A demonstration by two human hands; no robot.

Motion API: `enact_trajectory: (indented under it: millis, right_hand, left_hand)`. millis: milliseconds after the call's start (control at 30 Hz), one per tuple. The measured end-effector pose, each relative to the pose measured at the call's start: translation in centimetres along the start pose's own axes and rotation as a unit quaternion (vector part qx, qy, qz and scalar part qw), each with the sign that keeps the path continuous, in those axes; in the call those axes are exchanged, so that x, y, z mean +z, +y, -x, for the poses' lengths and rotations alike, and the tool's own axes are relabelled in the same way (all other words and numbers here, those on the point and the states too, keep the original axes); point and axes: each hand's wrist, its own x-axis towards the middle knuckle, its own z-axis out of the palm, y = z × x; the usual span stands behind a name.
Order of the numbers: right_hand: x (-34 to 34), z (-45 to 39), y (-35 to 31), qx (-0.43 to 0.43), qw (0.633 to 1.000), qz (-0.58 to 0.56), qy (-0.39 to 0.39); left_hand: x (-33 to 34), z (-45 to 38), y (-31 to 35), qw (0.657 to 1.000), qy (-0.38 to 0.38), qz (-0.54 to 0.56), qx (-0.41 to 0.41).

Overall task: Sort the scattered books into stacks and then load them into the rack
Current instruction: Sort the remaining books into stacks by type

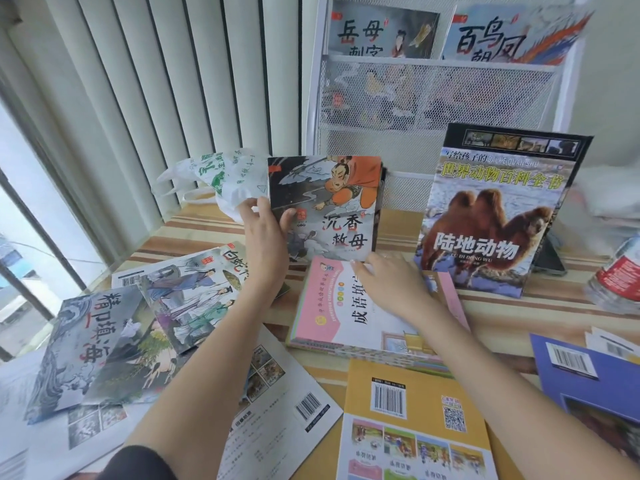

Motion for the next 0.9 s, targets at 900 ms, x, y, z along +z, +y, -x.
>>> enact_trajectory:
  millis: [900]
  right_hand:
    - [-0.2,1.6,-0.6,0.013,0.999,-0.013,-0.026]
  left_hand:
    - [1.3,1.6,-0.4,0.973,-0.074,0.2,-0.085]
